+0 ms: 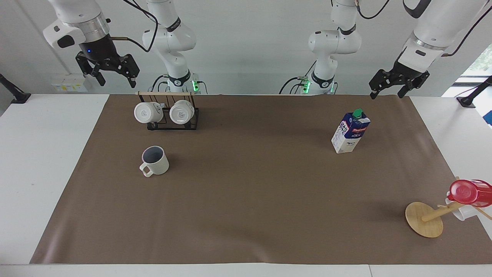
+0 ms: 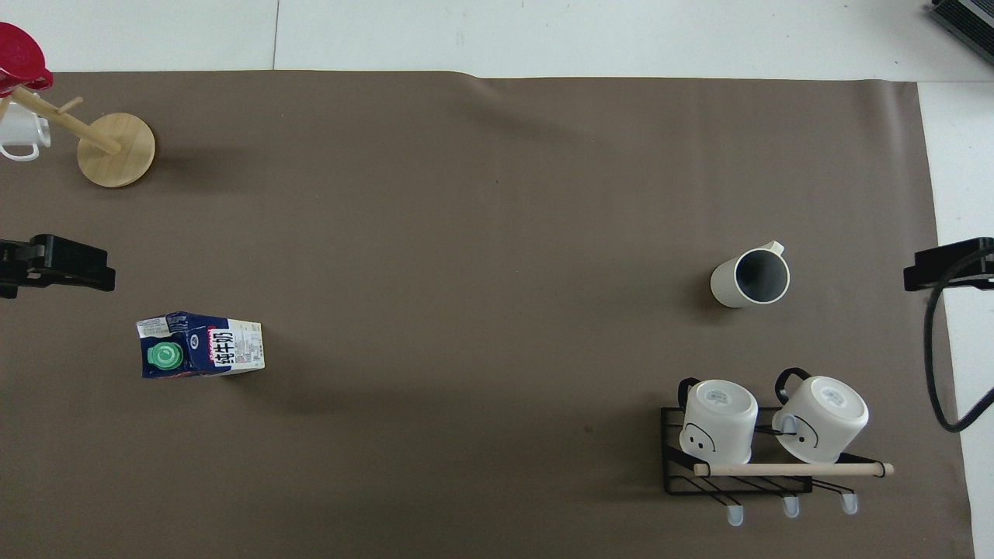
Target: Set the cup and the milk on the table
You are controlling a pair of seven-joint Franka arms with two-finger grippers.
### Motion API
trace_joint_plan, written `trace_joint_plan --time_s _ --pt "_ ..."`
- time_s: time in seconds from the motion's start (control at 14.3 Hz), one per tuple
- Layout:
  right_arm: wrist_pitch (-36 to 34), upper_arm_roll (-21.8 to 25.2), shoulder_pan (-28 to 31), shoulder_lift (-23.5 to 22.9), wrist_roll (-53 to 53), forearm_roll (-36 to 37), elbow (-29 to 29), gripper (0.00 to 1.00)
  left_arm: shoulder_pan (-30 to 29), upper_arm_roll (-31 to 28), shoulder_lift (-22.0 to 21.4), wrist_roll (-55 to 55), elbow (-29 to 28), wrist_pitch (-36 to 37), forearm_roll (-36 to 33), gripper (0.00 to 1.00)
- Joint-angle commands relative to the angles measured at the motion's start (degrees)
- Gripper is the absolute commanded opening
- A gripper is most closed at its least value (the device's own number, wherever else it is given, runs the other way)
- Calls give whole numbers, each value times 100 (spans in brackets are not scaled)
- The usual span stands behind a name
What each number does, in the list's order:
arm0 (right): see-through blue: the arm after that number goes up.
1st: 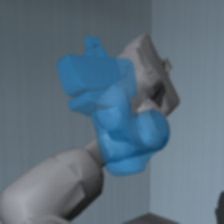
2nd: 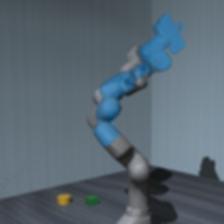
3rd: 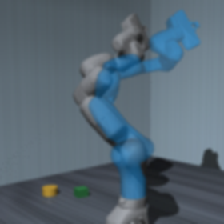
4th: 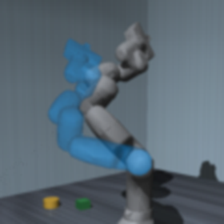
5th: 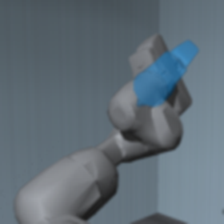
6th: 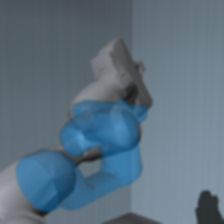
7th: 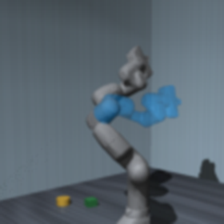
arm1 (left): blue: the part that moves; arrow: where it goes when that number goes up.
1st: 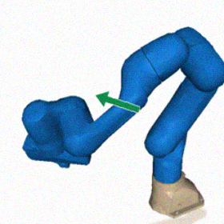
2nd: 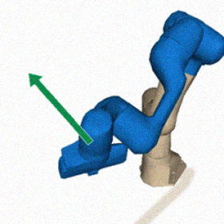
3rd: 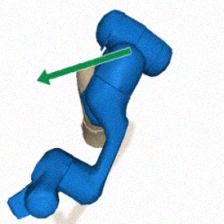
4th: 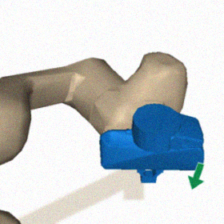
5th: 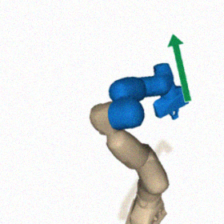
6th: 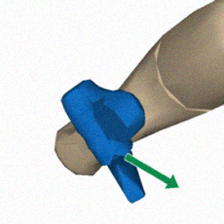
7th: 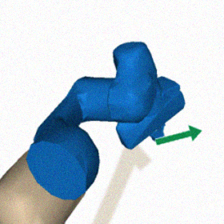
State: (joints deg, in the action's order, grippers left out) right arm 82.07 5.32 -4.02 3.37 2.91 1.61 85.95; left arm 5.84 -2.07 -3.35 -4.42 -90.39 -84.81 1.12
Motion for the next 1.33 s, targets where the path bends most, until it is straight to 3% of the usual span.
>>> trace_joint_plan --time_s 0.0,1.26 --pt "99 -22 33 94 16 -56 115 100 67 -57 54 -33 144 131 -59 100" --pt "107 -31 33 138 7 -47 212 100 67 -57 54 -33 144 131 -59 100"
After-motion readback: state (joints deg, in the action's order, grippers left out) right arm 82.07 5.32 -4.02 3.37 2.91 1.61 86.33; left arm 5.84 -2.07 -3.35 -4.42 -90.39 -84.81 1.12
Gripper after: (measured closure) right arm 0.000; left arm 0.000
